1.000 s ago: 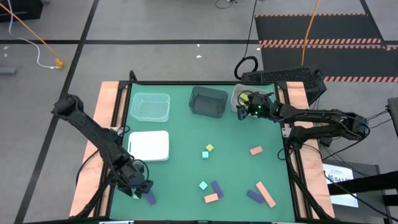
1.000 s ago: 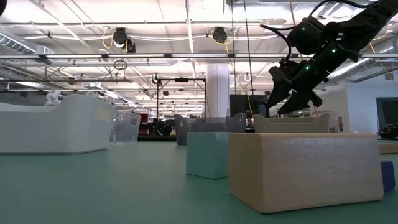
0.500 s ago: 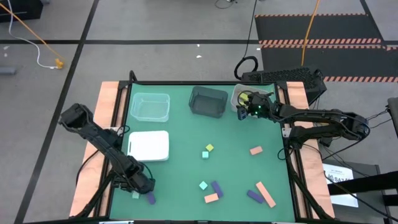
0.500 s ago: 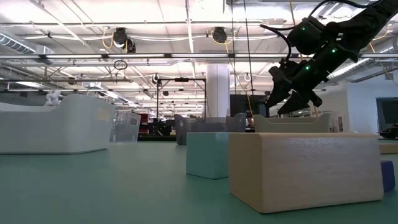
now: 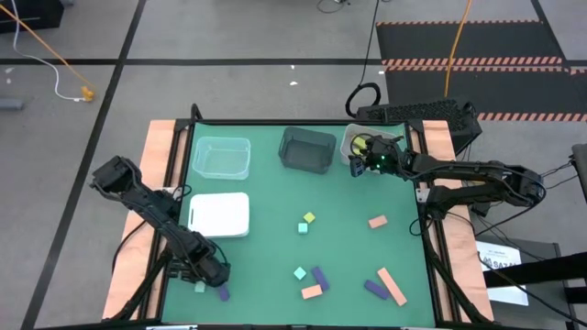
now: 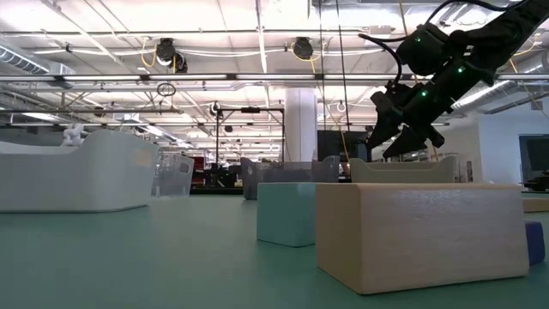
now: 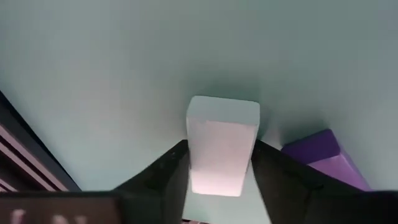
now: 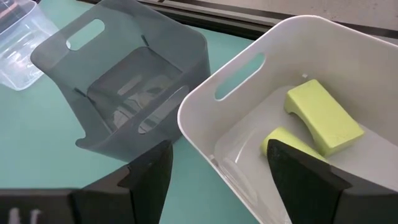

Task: Sort & place blocks by color
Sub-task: Put the bottom left blue block into the transparent bin

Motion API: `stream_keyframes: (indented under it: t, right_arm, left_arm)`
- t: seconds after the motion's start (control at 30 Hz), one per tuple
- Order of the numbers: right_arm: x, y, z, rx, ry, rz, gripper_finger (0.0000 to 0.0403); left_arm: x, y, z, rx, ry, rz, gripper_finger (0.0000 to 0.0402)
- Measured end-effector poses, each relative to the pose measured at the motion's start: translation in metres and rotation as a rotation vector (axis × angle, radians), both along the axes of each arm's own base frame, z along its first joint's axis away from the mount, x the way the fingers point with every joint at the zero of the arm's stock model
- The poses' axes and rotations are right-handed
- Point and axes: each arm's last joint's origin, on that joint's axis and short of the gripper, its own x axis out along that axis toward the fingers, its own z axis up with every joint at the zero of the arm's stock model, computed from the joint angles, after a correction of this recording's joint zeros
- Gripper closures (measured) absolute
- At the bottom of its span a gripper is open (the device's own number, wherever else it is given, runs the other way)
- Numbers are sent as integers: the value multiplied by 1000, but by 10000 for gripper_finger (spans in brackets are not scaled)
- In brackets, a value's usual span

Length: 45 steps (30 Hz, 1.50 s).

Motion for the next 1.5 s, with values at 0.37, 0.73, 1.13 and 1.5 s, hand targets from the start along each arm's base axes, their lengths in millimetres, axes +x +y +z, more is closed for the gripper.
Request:
stream_keyframes:
  t: [0.37, 0.73, 1.13, 1.5]
  right_arm:
    - [0, 0, 0, -19, 19, 20, 149]
    - [0, 0, 0, -17, 17, 19, 149]
    - [0, 0, 0, 7, -5, -5, 149]
    - [0, 0, 0, 8, -6, -5, 149]
  left_arm:
    - [-4, 4, 11, -5, -26, 0, 276]
    - [13, 17, 49, 96, -556, -59, 276]
    - [77, 86, 65, 497, -1021, -370, 276]
    - [125, 153, 127, 1163, -1611, -756, 276]
